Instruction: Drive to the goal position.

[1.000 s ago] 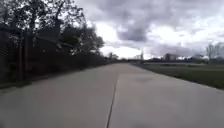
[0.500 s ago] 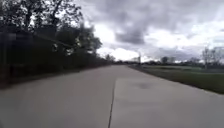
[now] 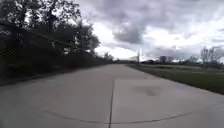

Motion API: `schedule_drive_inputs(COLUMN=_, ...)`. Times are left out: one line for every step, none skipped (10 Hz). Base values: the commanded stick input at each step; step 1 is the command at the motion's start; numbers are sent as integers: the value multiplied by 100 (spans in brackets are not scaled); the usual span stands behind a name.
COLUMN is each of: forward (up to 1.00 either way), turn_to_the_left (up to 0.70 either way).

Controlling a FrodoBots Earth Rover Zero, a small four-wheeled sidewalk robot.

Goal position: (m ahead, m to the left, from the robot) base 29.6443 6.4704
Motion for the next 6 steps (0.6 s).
schedule_drive_inputs(forward=100, turn_to_the_left=0)
schedule_drive_inputs(forward=100, turn_to_the_left=0)
schedule_drive_inputs(forward=100, turn_to_the_left=0)
schedule_drive_inputs(forward=100, turn_to_the_left=0)
schedule_drive_inputs(forward=100, turn_to_the_left=0)
schedule_drive_inputs(forward=100, turn_to_the_left=-2)
